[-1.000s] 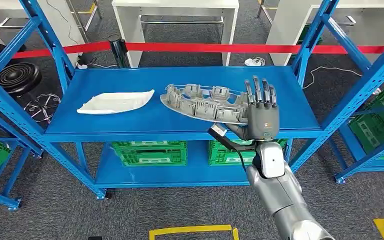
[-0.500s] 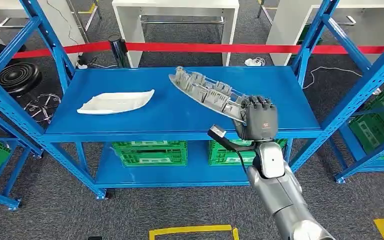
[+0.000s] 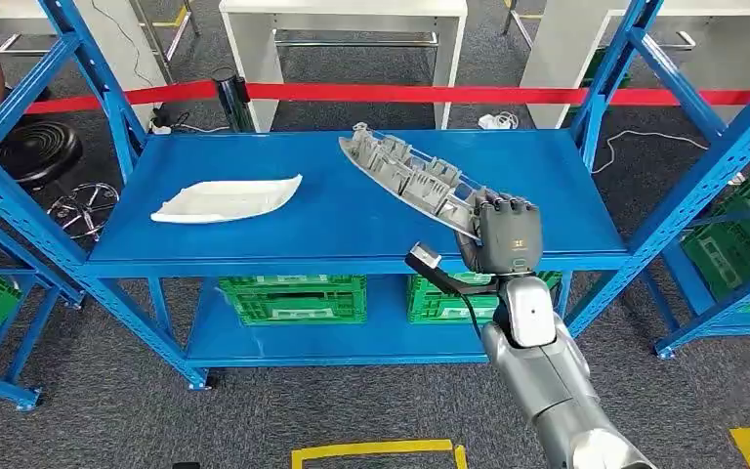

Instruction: Take the parts from the cabinet and place them on the table.

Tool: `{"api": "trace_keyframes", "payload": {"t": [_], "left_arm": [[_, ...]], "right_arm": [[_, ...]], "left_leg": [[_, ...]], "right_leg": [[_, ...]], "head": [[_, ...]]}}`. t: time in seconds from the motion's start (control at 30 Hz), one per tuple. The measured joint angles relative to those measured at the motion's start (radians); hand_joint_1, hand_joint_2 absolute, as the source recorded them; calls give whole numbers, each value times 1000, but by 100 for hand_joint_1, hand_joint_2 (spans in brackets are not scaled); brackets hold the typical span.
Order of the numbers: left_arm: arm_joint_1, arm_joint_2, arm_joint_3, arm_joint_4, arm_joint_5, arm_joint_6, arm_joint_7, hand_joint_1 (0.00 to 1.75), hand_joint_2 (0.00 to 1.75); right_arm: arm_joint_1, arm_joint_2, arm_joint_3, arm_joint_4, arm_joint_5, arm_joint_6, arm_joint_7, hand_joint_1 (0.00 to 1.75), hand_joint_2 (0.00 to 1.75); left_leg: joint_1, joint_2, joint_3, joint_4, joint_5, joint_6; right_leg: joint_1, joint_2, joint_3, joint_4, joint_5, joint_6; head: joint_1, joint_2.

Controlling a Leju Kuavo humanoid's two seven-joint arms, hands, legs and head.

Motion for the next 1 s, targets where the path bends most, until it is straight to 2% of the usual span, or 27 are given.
{"api": "trace_keyframes", "payload": {"t": [0.5,0.77,1.0], "left_arm": [[0,0,2,0,19,4,-20,0,0],[0,1,3,-1,15,42,-58,0,0],[0,1,3,-1,0,58,-62,0,0]], "right_arm": [[-9,5,0,32,-11,-35,-15,175,0],[-9,11,0,32,-11,-43,-21,175,0],[-8,13,0,32,-16,-50,-21,175,0]], "left_leg": [[0,0,0,0,0,0],[0,0,0,0,0,0],[0,0,0,0,0,0]], "right_leg": [[0,0,0,0,0,0],[0,0,0,0,0,0],[0,0,0,0,0,0]], "head": [[0,0],[0,0],[0,0]]}}
